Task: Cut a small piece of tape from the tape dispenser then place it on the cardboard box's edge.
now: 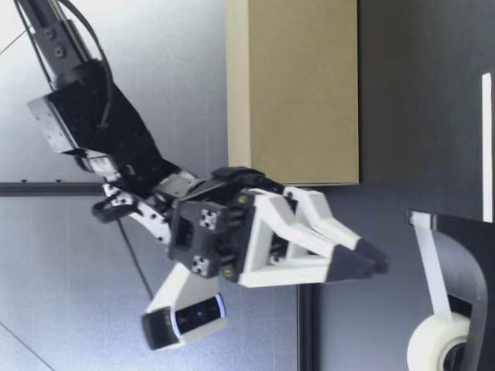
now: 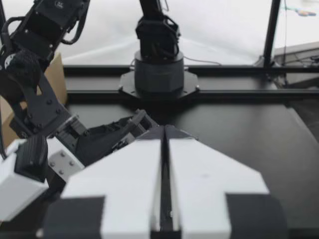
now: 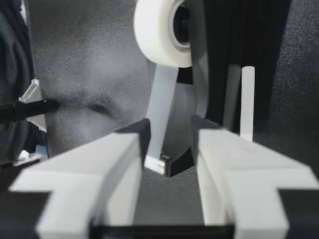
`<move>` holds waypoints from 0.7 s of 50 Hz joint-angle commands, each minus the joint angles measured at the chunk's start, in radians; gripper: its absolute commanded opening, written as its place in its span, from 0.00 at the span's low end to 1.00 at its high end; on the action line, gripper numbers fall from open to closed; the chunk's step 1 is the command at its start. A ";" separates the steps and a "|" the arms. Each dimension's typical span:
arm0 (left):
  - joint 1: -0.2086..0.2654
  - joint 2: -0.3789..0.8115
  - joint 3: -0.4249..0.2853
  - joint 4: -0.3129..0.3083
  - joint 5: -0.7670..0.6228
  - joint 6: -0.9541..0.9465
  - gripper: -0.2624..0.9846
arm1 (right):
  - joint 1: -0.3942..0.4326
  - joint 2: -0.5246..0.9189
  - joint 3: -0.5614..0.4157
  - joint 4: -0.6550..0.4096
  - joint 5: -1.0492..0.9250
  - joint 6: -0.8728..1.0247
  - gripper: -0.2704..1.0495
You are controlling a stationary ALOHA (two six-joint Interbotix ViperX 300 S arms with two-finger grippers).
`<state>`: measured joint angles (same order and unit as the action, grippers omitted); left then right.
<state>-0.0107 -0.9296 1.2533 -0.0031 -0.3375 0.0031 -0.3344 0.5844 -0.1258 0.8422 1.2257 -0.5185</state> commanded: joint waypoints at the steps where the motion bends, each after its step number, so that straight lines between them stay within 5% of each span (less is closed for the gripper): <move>1: 0.000 0.006 -0.012 0.000 -0.008 0.002 0.10 | 0.008 -0.009 -0.025 0.011 0.017 0.003 0.51; 35: -0.002 0.008 -0.008 0.000 -0.009 -0.002 0.10 | 0.044 0.011 -0.028 0.018 0.025 0.005 0.50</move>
<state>-0.0107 -0.9296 1.2563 -0.0031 -0.3359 0.0031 -0.2899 0.6182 -0.1304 0.8544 1.2441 -0.5185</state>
